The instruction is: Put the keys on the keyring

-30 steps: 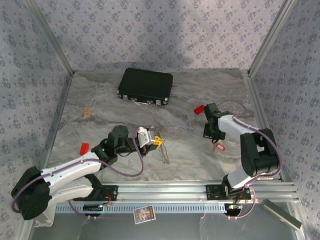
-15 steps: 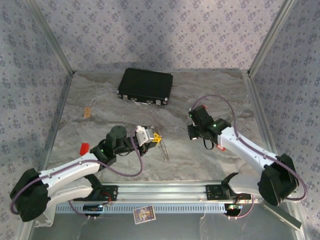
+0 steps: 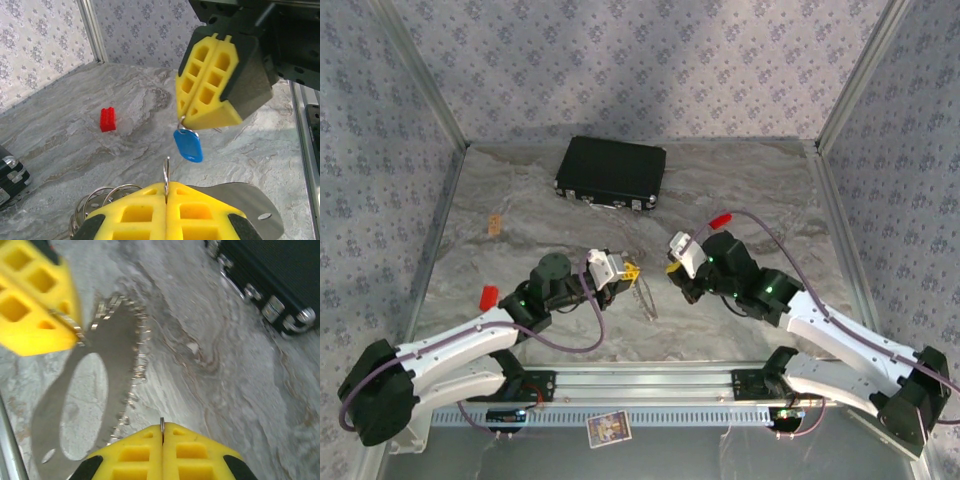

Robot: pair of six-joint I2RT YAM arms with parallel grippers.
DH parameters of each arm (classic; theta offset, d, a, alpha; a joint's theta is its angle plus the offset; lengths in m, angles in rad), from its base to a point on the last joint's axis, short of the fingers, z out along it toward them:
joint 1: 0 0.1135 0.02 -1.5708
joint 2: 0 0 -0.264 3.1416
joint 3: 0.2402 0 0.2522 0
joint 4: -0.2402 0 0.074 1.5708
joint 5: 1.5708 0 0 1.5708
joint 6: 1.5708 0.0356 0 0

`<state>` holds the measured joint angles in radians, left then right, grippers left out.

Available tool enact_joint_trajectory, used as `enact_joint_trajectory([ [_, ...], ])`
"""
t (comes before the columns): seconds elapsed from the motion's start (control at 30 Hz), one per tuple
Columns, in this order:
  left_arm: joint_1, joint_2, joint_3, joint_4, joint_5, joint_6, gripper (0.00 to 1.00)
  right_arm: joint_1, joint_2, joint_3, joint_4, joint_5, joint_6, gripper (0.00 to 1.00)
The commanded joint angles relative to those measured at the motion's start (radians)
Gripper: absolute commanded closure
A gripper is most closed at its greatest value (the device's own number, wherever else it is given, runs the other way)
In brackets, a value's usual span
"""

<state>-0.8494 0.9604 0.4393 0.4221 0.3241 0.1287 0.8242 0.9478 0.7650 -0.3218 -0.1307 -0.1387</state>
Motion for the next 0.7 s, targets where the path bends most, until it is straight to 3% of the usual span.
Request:
enact_joint_trajectory([
  [0.0, -0.003, -0.024, 0.004, 0.036, 0.003, -0.011, 1.0, 0.013, -0.021, -0.019, 0.049, -0.109, -0.106, 1.0],
  [0.5, -0.003, 0.001, 0.019, 0.012, 0.085, 0.011, 1.0, 0.04, 0.009, 0.043, 0.019, -0.163, -0.11, 1.0],
  [0.67, -0.003, 0.019, 0.039, -0.02, 0.078, 0.002, 1.0, 0.075, 0.014, 0.059, 0.027, -0.028, -0.145, 1.0],
])
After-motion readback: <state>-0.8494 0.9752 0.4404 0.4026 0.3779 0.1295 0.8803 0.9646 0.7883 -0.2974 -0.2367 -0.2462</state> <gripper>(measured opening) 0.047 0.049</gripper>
